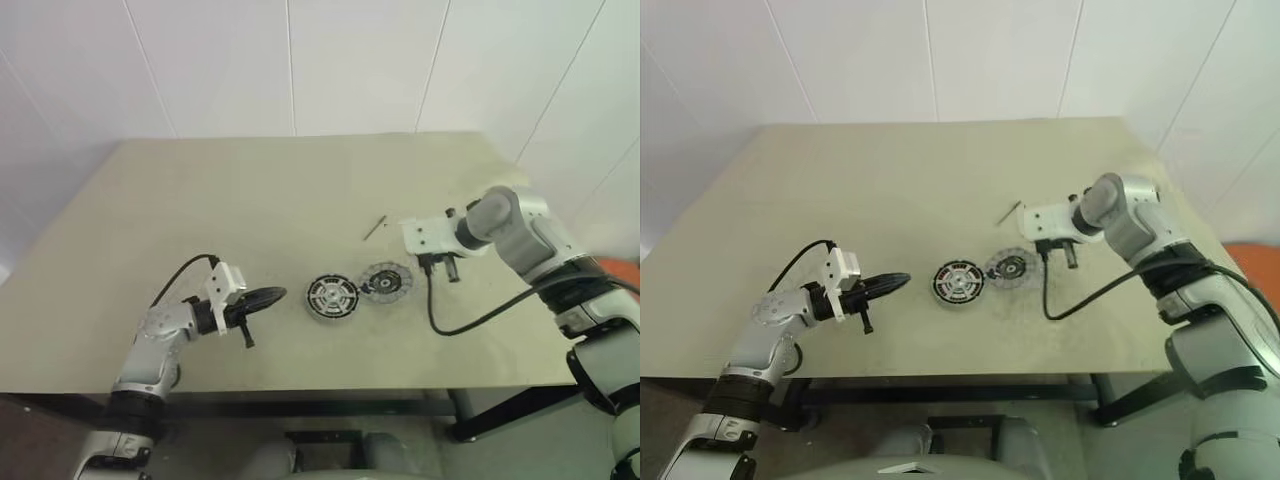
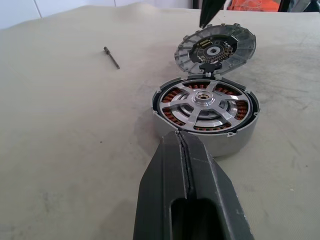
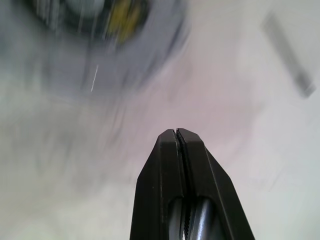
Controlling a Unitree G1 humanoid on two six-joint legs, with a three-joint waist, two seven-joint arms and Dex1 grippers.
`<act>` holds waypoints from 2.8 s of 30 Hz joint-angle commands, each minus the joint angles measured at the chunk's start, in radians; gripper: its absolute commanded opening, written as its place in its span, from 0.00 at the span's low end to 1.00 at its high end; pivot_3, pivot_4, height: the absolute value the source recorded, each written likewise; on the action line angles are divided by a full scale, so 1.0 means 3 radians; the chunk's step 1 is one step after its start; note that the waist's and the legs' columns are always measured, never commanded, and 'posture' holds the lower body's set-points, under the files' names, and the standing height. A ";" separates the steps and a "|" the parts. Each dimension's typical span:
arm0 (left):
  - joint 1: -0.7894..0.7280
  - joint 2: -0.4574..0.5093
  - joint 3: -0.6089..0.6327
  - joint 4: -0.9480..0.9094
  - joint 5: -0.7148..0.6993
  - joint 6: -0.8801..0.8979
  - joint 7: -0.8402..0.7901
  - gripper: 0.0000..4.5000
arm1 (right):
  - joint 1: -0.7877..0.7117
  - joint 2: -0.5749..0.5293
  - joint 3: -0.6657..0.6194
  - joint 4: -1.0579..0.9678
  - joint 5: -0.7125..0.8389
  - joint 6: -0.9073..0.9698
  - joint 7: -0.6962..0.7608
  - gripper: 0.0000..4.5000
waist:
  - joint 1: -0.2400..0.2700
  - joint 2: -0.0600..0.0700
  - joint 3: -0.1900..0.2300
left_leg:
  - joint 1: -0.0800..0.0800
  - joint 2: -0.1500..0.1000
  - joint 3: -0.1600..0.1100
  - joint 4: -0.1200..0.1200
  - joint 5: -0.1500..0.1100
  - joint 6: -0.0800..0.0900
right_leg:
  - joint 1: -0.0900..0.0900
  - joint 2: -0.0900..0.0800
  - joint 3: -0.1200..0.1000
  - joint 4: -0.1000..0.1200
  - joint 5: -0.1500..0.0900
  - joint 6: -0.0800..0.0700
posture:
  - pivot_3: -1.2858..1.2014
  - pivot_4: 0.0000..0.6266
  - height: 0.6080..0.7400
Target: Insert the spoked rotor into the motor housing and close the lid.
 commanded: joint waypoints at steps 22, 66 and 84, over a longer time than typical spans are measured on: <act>-0.0115 -0.0018 -0.0075 0.0035 -0.0007 -0.0031 -0.0004 0.00 | 0.0461 0.0468 -0.0376 -0.0396 0.0227 0.0565 -0.0058 0.01 | -0.0004 -0.0005 -0.0003 | 0.0008 0.0004 0.0002 0.0015 0.0003 -0.0004 | 0.0006 0.0005 0.0001 0.0016 0.0004 -0.0007 | 0.52 0.00 1.00; -0.0142 0.0006 -0.0077 0.0142 0.0020 -0.0043 0.0047 0.00 | 0.0708 0.1402 -0.1022 -0.1117 0.1904 0.2428 -0.0737 0.01 | 0.0001 -0.0008 -0.0005 | 0.0009 0.0005 0.0000 0.0023 0.0011 -0.0017 | -0.0001 0.0006 0.0002 0.0043 0.0006 -0.0010 | 0.52 0.00 1.00; -0.0207 -0.0005 -0.0042 0.0209 0.0041 -0.0046 0.0056 0.00 | 0.0970 0.1625 -0.1062 -0.1131 0.1929 0.2334 -0.1456 0.51 | -0.0002 -0.0014 -0.0011 | 0.0014 0.0007 0.0001 0.0024 0.0012 -0.0017 | 0.0002 0.0009 0.0002 0.0047 0.0007 -0.0011 | 0.52 0.00 1.00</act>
